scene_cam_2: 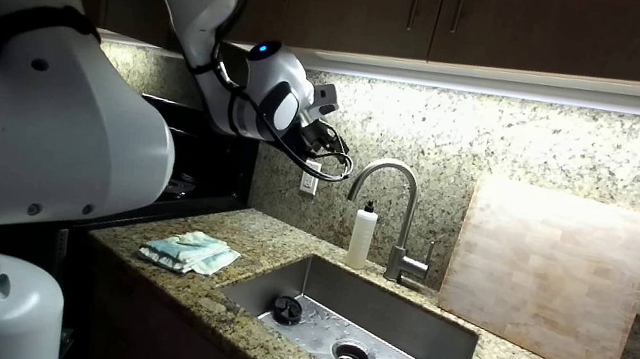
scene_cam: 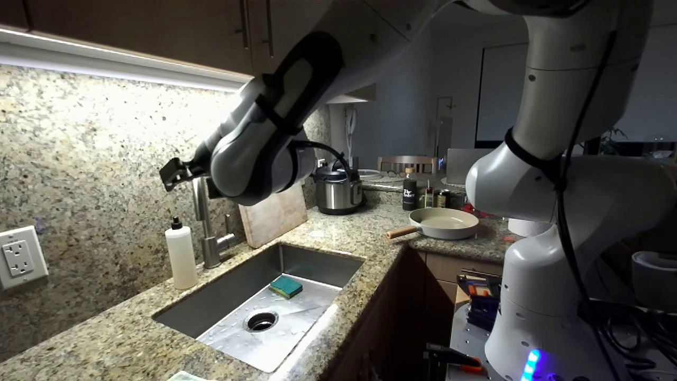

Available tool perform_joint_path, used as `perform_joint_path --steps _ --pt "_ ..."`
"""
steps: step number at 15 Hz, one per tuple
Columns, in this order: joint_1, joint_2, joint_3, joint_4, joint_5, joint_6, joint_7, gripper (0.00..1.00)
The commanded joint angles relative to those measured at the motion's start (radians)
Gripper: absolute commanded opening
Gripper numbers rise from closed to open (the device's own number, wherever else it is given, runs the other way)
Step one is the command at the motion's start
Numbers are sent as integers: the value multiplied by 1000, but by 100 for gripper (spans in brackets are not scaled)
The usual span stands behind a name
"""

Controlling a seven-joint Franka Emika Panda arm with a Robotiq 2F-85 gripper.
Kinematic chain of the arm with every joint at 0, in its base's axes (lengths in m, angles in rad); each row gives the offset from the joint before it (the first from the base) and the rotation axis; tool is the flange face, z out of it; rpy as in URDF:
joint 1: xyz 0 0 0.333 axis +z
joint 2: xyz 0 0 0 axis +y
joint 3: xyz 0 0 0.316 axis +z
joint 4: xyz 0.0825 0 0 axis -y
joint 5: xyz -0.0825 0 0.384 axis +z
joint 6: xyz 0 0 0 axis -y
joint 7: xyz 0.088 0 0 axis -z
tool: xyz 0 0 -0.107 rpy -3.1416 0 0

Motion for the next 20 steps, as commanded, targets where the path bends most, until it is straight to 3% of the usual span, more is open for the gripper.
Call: perform_joint_path --steps 1,9,11,15,20 --pt "-23 -17 19 11 0 -8 5 100" --pt "-9 -26 6 11 0 -5 5 100" --pt "-32 -61 40 40 -5 -3 14 100" --pt "-161 -111 142 88 -19 -15 21 100" --pt "-218 -218 102 95 20 -76 19 100"
